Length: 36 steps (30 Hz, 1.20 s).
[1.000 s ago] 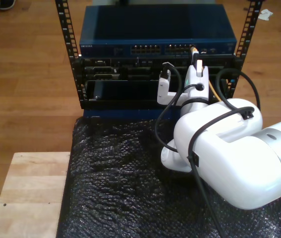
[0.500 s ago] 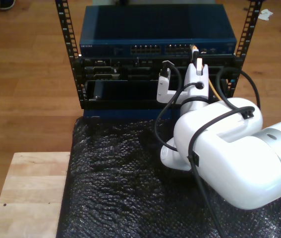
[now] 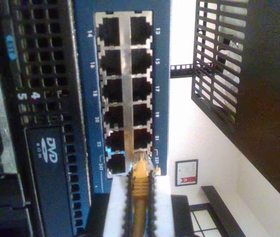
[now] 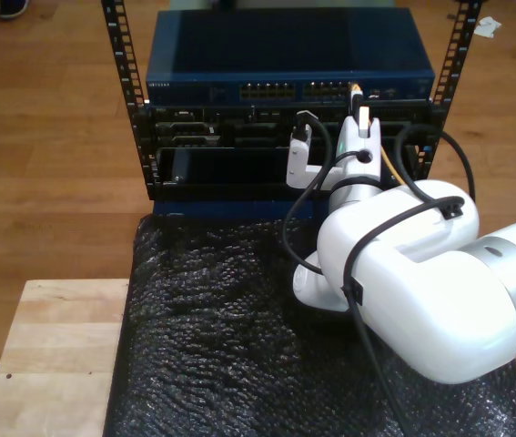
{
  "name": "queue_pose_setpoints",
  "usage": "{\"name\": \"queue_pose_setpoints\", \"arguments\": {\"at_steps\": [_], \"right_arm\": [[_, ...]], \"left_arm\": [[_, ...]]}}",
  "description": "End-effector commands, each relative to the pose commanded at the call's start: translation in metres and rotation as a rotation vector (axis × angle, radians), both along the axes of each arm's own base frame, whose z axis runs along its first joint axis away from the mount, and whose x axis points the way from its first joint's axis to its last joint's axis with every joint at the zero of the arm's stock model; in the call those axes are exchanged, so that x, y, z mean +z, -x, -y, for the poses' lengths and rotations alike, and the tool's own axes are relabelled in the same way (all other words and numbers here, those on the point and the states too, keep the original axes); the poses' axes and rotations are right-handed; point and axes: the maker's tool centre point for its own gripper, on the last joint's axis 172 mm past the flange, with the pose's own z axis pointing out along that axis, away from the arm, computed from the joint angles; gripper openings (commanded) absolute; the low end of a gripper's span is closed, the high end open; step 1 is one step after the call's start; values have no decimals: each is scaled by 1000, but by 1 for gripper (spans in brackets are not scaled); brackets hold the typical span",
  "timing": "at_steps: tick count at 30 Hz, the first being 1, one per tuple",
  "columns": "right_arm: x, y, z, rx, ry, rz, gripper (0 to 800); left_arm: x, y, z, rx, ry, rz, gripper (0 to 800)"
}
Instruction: Grab the cable and plug it in
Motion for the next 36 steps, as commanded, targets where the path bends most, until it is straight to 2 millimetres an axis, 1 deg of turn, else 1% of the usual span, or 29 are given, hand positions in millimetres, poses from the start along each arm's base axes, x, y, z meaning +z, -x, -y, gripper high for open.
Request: {"name": "queue_pose_setpoints", "arguments": {"at_steps": [3, 7, 12, 18, 23, 25, 27, 31, 35, 36], "right_arm": [[1, -1, 0, 0, -1, 3, 0], [9, -4, 0, 0, -7, 19, 0], [2, -8, -2, 4, -10, 2, 0], [-1, -7, -1, 5, -10, -4, 7], [-4, -6, -1, 11, -4, -14, 209], [-3, -4, 0, 11, -4, -20, 261], [7, -1, -1, 15, -8, -13, 275], [16, 7, -4, 28, -11, -37, 306], [24, 23, -10, 51, -11, -71, 336], [26, 27, -9, 53, -10, -80, 337]], "left_arm": [[0, 0, 0, 0, 0, 0, 800], [0, 0, 0, 0, 0, 0, 800], [0, 0, 0, 0, 0, 0, 800], [0, 0, 0, 0, 0, 0, 800], [0, 0, -1, 0, -1, 0, 800], [0, 0, 0, 0, 0, 0, 800], [0, 0, 0, 0, 0, 0, 800], [0, 0, 0, 0, 0, 0, 800], [0, 0, 0, 0, 0, 0, 800], [0, 0, 0, -1, 0, -1, 800]]}}
